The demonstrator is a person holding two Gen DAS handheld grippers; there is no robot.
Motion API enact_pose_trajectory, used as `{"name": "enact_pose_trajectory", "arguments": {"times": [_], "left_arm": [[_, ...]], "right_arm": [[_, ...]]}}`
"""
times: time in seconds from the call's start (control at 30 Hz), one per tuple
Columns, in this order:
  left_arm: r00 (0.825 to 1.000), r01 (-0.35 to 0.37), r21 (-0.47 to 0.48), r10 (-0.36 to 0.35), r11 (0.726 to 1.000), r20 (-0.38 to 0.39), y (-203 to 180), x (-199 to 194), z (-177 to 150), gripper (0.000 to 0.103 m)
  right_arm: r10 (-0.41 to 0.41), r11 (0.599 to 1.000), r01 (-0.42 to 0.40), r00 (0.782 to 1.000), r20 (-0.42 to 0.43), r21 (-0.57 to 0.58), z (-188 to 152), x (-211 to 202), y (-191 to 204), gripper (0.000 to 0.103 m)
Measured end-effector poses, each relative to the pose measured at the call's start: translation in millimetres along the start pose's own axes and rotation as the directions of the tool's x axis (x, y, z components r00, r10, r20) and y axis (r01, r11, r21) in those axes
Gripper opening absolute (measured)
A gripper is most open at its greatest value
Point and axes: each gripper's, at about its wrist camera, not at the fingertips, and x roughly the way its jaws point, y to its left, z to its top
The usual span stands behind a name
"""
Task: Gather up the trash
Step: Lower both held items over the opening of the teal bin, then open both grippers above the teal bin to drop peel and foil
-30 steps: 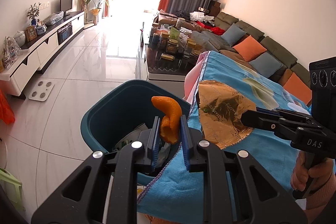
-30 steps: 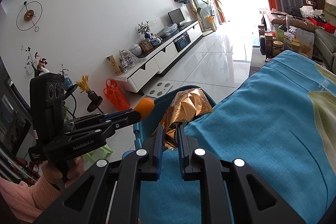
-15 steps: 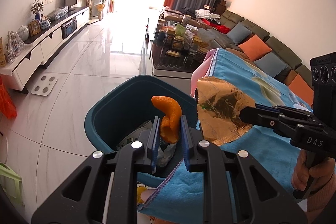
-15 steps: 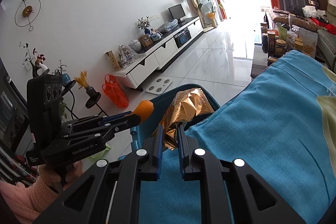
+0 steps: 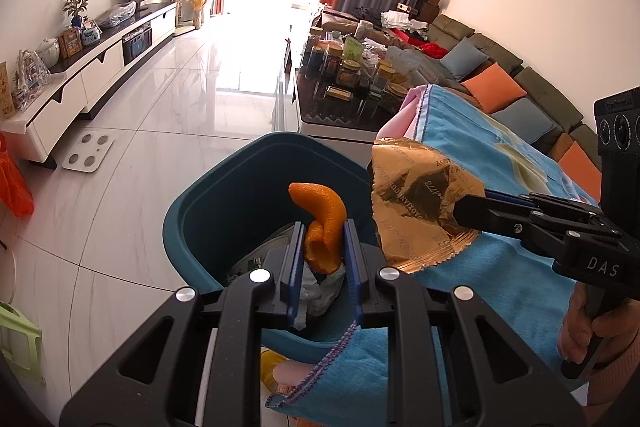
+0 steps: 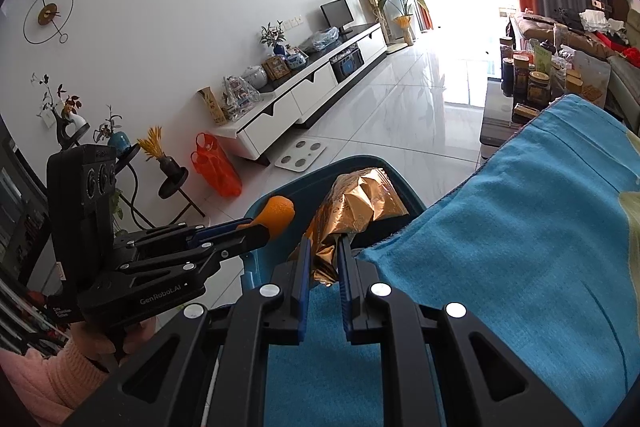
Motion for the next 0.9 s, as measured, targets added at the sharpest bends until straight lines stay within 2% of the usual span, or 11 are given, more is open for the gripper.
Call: {"name": "enact_pose_trajectory", "arguments": {"times": [0.9], "left_arm": [[0.994, 0.014, -0.067, -0.021, 0.998, -0.109, 21.7, 57.3, 0.3, 0.021]], "right_arm": [[-0.040, 0.999, 0.042, 0.995, -0.095, 0.028, 15.7, 42.3, -1.2, 0.015]]}}
